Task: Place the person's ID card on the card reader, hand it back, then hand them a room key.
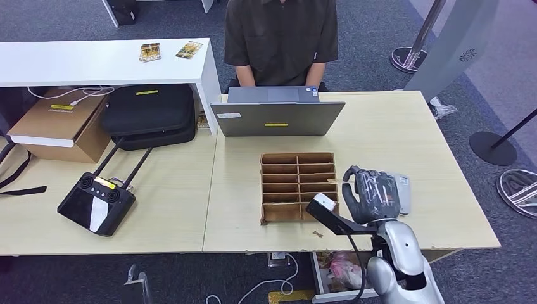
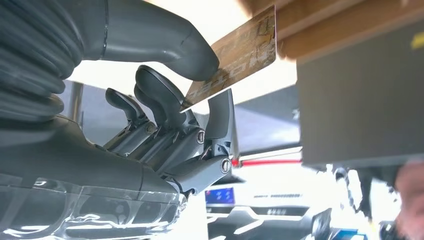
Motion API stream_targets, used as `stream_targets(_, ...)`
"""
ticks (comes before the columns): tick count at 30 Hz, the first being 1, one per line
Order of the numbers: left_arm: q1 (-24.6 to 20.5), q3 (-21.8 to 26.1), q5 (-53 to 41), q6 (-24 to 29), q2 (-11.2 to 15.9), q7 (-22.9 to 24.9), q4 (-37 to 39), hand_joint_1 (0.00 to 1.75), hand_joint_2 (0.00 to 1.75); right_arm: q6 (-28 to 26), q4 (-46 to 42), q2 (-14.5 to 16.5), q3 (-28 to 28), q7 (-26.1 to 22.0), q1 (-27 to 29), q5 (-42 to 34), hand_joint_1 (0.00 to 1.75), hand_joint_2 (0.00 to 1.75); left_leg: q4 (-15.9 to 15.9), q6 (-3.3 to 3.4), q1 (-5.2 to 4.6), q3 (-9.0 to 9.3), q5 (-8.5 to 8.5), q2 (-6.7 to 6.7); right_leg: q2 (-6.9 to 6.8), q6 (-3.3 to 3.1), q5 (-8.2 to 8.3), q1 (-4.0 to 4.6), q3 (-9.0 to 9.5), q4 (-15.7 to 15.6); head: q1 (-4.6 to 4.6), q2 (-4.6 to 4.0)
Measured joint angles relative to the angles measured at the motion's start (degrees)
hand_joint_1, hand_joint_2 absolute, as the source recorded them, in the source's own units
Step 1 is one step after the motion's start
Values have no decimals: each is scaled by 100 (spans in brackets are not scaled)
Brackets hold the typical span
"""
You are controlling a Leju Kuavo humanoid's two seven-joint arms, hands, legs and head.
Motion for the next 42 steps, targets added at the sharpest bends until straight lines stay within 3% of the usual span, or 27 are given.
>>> stream_targets(13,174,211,-89,282,-68,0,-172,0,0,-1138,-1304,-265,-830,-214,-40,-408,175,175,0,0,-1,0,0,0,0,0,0,0,0,-1,-1,0)
stream_targets(21,198,248,-120,180,-125,0,-265,0,0,-1745,-1215,-242,-975,-706,-218,-1282,173,175,0,0,0,1,0,3,2,0,2,0,4,1,-1,0)
stream_targets(25,109,142,-140,19,-144,0,-284,0,0,-1639,-344,23,-910,-898,-915,-1477,175,175,0,-7,0,5,6,13,15,-5,13,0,4,5,-1,0)
stream_targets(34,-214,-613,74,-590,-85,1,-104,0,0,-2053,2825,831,-874,-1137,-3115,-1426,175,175,1,-17,3,-5,41,-1,3,-13,32,1,-10,14,-2,0)
stream_targets(42,-359,-1044,178,-799,-22,2,150,0,0,-2281,4367,1272,-874,-1315,-3881,-1348,175,175,2,-19,2,-17,40,-6,2,-12,30,1,-20,14,-4,0)
